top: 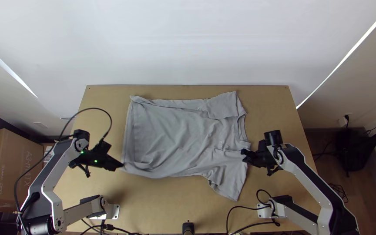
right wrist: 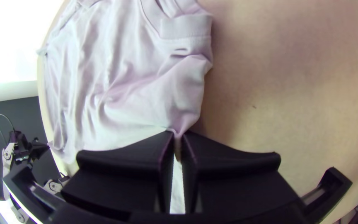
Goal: Fold the t-shirt
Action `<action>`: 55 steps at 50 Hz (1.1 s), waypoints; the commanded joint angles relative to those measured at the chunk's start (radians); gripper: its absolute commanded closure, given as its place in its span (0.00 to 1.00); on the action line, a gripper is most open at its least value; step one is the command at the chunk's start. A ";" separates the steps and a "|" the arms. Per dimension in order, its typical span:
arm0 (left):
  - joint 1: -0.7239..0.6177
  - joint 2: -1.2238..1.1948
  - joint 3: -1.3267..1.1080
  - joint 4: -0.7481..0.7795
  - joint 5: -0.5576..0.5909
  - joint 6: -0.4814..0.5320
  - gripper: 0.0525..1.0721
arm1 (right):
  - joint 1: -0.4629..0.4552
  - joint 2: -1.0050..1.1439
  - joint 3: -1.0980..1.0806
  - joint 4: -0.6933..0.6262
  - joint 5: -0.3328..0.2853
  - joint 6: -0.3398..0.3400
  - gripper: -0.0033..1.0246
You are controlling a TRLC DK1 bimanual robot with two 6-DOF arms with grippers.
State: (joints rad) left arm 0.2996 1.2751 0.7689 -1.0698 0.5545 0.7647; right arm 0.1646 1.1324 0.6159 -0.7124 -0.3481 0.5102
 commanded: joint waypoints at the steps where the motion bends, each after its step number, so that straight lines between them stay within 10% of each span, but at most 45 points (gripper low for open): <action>1: 0.010 -0.060 0.073 0.036 0.028 -0.122 0.97 | -0.076 -0.060 0.025 -0.019 0.014 -0.036 0.97; 23: -0.091 -0.198 0.346 0.349 -0.062 -0.708 0.98 | -0.063 -0.180 0.420 0.062 0.006 -0.098 0.97; 55: -0.008 0.003 1.001 0.515 -0.266 -0.956 0.98 | -0.149 0.234 1.237 0.134 0.046 -0.173 0.97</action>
State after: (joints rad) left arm 0.2478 1.2591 1.6493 -0.5850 0.3344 -0.1265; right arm 0.0380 1.3647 1.7267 -0.6273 -0.3553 0.3534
